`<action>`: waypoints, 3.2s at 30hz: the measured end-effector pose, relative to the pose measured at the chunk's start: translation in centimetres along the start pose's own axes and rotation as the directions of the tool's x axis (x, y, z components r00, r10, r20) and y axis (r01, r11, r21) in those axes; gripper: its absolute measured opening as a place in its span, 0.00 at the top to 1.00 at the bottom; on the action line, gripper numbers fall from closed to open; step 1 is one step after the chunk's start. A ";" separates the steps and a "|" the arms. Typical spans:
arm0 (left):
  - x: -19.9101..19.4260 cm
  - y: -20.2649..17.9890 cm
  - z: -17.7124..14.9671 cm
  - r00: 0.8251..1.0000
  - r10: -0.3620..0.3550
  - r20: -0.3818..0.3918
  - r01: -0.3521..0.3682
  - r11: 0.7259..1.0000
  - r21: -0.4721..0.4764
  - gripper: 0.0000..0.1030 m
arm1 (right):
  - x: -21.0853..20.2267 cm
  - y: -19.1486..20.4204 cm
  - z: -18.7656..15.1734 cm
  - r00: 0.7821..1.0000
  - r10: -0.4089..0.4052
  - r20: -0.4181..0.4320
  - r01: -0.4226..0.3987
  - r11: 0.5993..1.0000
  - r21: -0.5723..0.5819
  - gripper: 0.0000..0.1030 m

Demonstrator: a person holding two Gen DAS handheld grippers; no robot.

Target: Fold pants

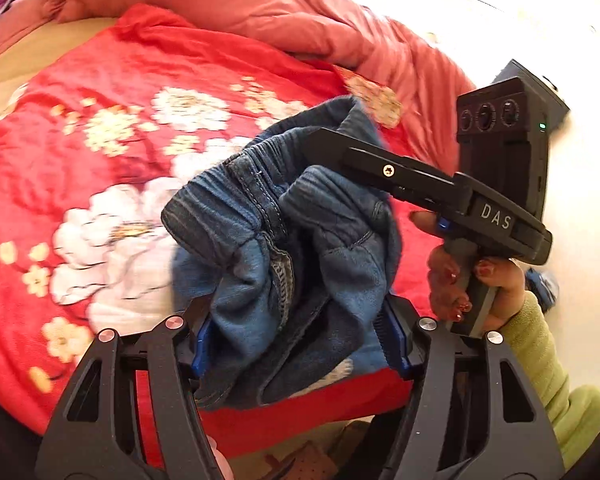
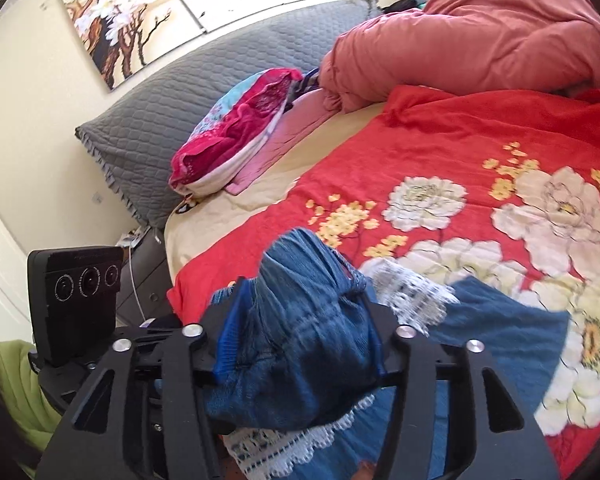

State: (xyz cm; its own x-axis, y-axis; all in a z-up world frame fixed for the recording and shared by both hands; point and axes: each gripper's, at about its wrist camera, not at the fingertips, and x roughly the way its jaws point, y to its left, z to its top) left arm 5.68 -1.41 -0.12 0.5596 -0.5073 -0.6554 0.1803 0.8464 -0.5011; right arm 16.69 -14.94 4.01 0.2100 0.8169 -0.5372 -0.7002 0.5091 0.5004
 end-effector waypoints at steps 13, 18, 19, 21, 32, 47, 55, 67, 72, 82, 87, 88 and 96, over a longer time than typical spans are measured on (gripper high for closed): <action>-0.4 -1.3 0.1 0.998 0.056 0.029 -0.060 0.990 0.129 0.44 | -6.0 -1.4 -3.7 0.976 -0.201 0.083 0.194 0.977 0.091 0.24; 2.3 -1.5 -0.7 0.970 0.244 -0.011 -0.235 0.946 0.225 0.44 | -3.5 0.2 -5.7 0.911 -0.408 -0.064 0.406 0.913 -0.043 0.23; 3.2 -1.5 -1.5 0.963 0.267 -0.036 -0.251 0.937 0.245 0.44 | -3.2 0.2 -6.3 0.897 -0.434 -0.081 0.429 0.901 -0.068 0.23; 3.4 -1.1 -2.8 0.960 0.276 -0.051 -0.255 0.934 0.249 0.44 | -2.6 -0.1 -7.6 0.861 -0.490 -0.132 0.479 0.871 -0.108 0.23; -1.1 -1.6 -3.0 0.971 0.236 0.045 -0.239 0.938 0.252 0.44 | -5.5 -0.1 -5.2 0.920 -0.391 -0.031 0.391 0.920 -0.026 0.22; 1.9 -3.0 -5.1 0.967 0.253 -0.031 -0.227 0.911 0.345 0.62 | 6.1 -2.9 -1.4 0.857 -0.344 -0.383 0.298 0.938 -0.177 0.94; 1.6 -2.1 -4.5 0.971 0.235 -0.028 -0.216 0.929 0.302 0.62 | 6.2 0.2 1.8 0.864 -0.446 -0.234 0.374 0.879 -0.294 0.95; 1.8 -1.9 -4.6 0.971 0.235 -0.034 -0.215 0.931 0.295 0.62 | 6.4 -2.5 1.2 0.871 -0.425 -0.245 0.399 0.905 -0.150 0.68; 1.7 -2.0 -4.7 0.972 0.233 -0.033 -0.214 0.933 0.291 0.62 | 1.4 -0.2 0.9 0.899 -0.423 -0.111 0.409 0.903 -0.131 0.58; 1.5 -1.9 -4.8 0.973 0.230 -0.034 -0.211 0.936 0.283 0.62 | -2.4 3.9 -5.4 0.907 -0.419 -0.037 0.413 0.904 -0.108 0.58; 1.4 -2.0 -4.9 0.973 0.227 -0.037 -0.207 0.937 0.280 0.62 | -2.0 3.5 -8.9 0.886 -0.453 -0.095 0.445 0.890 -0.099 0.70; 1.3 -2.1 -5.0 0.973 0.227 -0.037 -0.208 0.937 0.282 0.62 | -2.3 3.4 -9.2 0.885 -0.456 -0.096 0.448 0.889 -0.092 0.72; 1.4 -2.3 -5.1 0.971 0.235 -0.036 -0.215 0.935 0.283 0.62 | -2.7 2.6 -11.2 0.889 -0.448 -0.097 0.447 0.894 -0.032 0.77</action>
State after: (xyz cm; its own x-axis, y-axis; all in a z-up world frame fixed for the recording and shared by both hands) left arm 1.95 -4.87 -2.77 0.5564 -0.2998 -0.7750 0.2770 0.9462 -0.1671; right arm 6.67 -18.89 -0.81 0.4344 0.4717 -0.7673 -0.5541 0.8116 0.1852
